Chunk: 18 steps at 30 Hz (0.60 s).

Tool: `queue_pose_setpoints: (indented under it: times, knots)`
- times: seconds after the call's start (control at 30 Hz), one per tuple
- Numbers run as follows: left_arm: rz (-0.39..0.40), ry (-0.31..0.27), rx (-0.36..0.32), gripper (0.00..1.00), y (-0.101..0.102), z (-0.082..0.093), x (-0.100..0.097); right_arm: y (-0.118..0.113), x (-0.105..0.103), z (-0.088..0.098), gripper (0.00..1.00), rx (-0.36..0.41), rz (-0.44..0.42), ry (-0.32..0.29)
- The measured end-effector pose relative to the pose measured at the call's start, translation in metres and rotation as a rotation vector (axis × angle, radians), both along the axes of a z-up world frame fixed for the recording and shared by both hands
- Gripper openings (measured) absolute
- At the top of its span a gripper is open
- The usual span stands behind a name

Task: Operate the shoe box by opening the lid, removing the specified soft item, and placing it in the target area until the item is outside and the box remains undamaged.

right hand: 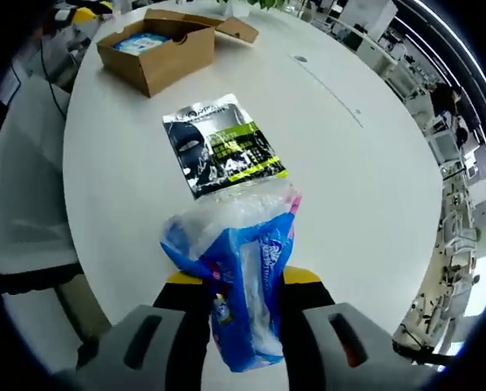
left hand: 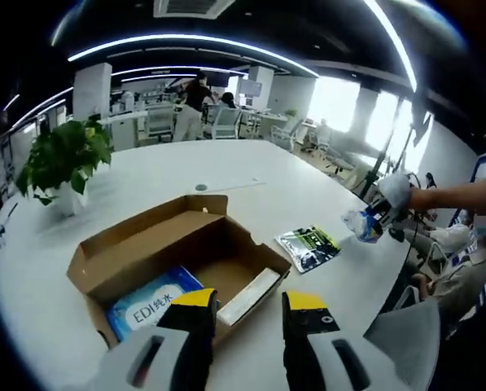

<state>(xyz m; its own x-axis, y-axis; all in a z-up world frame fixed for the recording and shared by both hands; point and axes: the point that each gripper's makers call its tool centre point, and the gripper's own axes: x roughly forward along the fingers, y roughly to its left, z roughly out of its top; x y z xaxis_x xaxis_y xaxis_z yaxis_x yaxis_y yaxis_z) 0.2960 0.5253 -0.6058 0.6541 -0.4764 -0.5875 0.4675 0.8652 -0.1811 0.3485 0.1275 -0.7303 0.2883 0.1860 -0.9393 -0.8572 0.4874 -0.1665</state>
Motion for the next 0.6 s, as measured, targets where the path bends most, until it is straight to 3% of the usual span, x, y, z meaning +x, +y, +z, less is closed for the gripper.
queue_pose_setpoints:
  times: [0.37, 0.6]
  knots:
    - [0.090, 0.007, 0.025, 0.32, 0.026, 0.004, -0.009, -0.004, 0.018, -0.029, 0.30, -0.137, 0.154, 0.034]
    - [0.129, 0.013, 0.035, 0.32, 0.037, 0.003, -0.014, -0.004, 0.028, -0.036, 0.32, -0.170, 0.172, 0.030]
